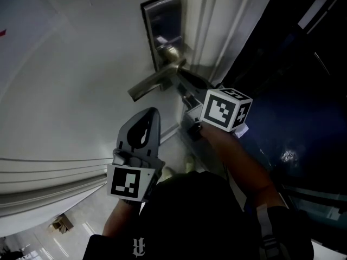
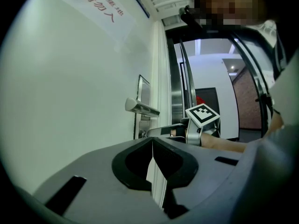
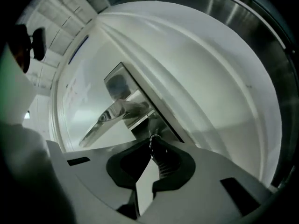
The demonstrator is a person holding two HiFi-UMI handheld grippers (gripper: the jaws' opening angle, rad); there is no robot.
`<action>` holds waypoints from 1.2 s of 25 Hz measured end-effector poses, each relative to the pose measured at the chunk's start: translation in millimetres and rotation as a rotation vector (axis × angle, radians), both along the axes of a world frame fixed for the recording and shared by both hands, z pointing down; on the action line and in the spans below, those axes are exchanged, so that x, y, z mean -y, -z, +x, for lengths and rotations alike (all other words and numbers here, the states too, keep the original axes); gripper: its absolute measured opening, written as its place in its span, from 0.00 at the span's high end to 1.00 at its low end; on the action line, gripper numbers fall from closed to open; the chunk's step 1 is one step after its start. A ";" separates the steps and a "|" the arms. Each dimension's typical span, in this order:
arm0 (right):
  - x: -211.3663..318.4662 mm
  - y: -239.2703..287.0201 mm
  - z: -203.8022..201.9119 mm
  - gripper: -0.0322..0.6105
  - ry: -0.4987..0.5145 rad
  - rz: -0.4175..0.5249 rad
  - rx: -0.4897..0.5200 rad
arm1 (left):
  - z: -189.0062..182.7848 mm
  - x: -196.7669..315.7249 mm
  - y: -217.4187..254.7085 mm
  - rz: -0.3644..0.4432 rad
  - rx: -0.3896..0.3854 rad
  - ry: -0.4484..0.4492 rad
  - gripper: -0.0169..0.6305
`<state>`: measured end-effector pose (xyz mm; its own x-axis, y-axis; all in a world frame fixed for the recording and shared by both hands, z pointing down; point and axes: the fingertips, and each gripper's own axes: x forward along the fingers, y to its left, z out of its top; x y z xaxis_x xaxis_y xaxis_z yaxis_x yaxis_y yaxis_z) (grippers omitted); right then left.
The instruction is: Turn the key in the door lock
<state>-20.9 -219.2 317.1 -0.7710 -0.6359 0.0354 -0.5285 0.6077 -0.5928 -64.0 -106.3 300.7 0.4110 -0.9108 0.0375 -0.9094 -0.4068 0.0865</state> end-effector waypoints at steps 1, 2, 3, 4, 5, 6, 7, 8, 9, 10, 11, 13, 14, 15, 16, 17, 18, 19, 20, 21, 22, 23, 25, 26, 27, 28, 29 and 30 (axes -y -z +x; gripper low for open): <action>0.6 0.0 0.6 0.91 0.004 -0.042 0.051 | 0.2 -0.2 0.3 0.001 0.001 0.000 0.96; 1.4 0.0 1.2 0.91 0.010 -0.086 0.108 | 0.3 -0.4 0.5 0.001 0.001 0.000 0.96; 2.0 -0.3 1.6 0.91 0.019 -0.132 0.168 | 0.3 -0.6 0.7 0.000 0.001 0.000 0.96; 2.4 -0.6 1.8 0.91 0.027 -0.171 0.218 | 0.2 -0.7 0.8 0.000 0.001 0.000 0.96; 2.5 -0.9 1.9 0.91 0.032 -0.197 0.250 | 0.2 -0.9 0.8 0.000 0.002 0.000 0.96; 2.7 -1.5 2.1 0.91 0.035 -0.217 0.269 | 0.2 -0.9 1.0 0.001 0.003 0.000 0.96; 3.0 -3.1 2.7 0.91 0.035 -0.238 0.284 | 0.3 -1.0 1.2 0.002 0.003 0.000 0.96; 3.5 -5.7 4.0 0.91 0.033 -0.265 0.300 | 0.4 -1.1 1.5 0.003 0.003 -0.001 0.96; 3.9 -8.4 5.4 0.91 0.033 -0.294 0.319 | 0.5 -1.3 1.8 0.003 0.004 -0.001 0.96; 4.2 -10.0 6.2 0.91 0.036 -0.321 0.345 | 0.7 -1.4 2.1 0.004 0.004 -0.001 0.96; 4.3 -10.5 6.2 0.91 0.043 -0.346 0.378 | 0.9 -1.4 2.3 0.004 0.004 -0.002 0.96; 4.2 -10.4 5.1 0.91 0.058 -0.395 0.452 | 1.2 -1.6 2.3 0.003 0.004 -0.002 0.96; 4.2 -10.5 4.7 0.91 0.065 -0.418 0.487 | 1.4 -1.6 2.3 0.003 0.004 -0.002 0.96; 4.3 -10.7 4.4 0.90 0.071 -0.440 0.519 | 1.7 -1.6 2.3 0.003 0.004 -0.002 0.96; 4.4 -10.9 4.2 0.90 0.076 -0.460 0.552 | 2.1 -1.7 2.4 0.004 0.005 -0.002 0.96; 4.5 -11.0 4.0 0.90 0.081 -0.480 0.586 | 2.7 -1.7 2.6 0.005 0.006 -0.002 0.96; 4.6 -10.9 3.7 0.90 0.088 -0.497 0.621 | 3.3 -1.8 2.8 0.005 0.006 -0.003 0.96; 4.4 -10.9 3.3 0.89 0.094 -0.513 0.658 | 4.0 -2.1 3.0 0.005 0.006 -0.004 0.96; 4.2 -11.0 3.0 0.89 0.102 -0.529 0.698 | 4.6 -2.3 3.2 0.005 0.007 -0.004 0.96; 3.9 -11.1 2.6 0.89 0.111 -0.542 0.738 | 5.1 -2.6 3.5 0.005 0.008 -0.005 0.96; 3.6 -11.3 2.5 0.89 0.119 -0.552 0.773 | 5.4 -2.8 3.6 0.004 0.009 -0.005 0.96; 3.4 -11.6 2.6 0.89 0.127 -0.560 0.804 | 5.5 -2.9 3.5 0.002 0.010 -0.004 0.96; 3.7 -11.8 2.8 0.89 0.144 -0.572 0.859 | 4.8 -2.5 3.5 0.000 0.012 -0.002 0.96; 4.0 -11.8 2.7 0.89 0.156 -0.578 0.895 | 4.3 -2.2 3.4 0.000 0.013 0.000 0.96; 4.1 -11.8 2.4 0.89 0.171 -0.586 0.943 | 4.2 -1.9 3.3 -0.001 0.014 0.001 0.96; 4.0 -11.9 1.9 0.89 0.187 -0.592 1.002 | 4.5 -1.9 3.1 -0.001 0.014 0.001 0.96; 3.7 -12.0 1.5 0.89 0.205 -0.595 1.063 | 5.2 -1.9 3.0 -0.002 0.016 0.000 0.96; 3.3 -12.0 1.3 0.89 0.221 -0.594 1.117 | 6.2 -1.9 2.9 -0.002 0.018 -0.002 0.96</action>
